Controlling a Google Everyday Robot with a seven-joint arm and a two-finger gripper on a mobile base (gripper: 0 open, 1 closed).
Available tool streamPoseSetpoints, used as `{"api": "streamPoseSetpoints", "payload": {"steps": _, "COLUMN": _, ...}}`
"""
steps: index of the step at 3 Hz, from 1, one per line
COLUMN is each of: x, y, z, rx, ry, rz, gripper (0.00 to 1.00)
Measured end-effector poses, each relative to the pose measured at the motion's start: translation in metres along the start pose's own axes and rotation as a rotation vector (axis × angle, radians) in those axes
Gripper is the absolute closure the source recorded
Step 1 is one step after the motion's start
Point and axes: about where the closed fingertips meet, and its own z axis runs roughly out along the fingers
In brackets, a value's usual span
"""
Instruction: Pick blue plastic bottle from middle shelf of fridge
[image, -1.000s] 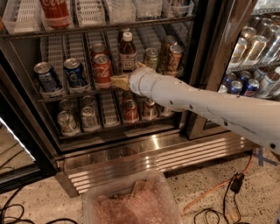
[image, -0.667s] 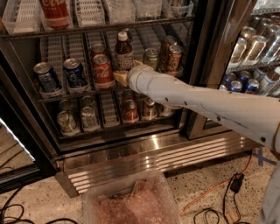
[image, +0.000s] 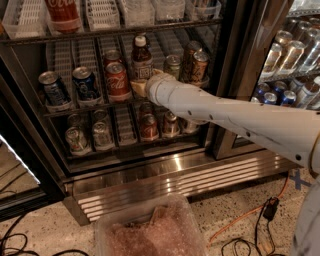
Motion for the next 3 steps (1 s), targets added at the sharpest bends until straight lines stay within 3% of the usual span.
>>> {"api": "streamPoseSetpoints", "payload": {"steps": 2, "x": 0.002, "y": 0.001, "z": 0.001, "rx": 0.003, "ry": 0.004, "rz": -0.003, "gripper": 1.00}}
{"api": "streamPoseSetpoints", "payload": {"steps": 3, "x": 0.005, "y": 0.012, "z": -0.003, "rx": -0.020, "ry": 0.009, "rz": -0.024, "gripper": 1.00}}
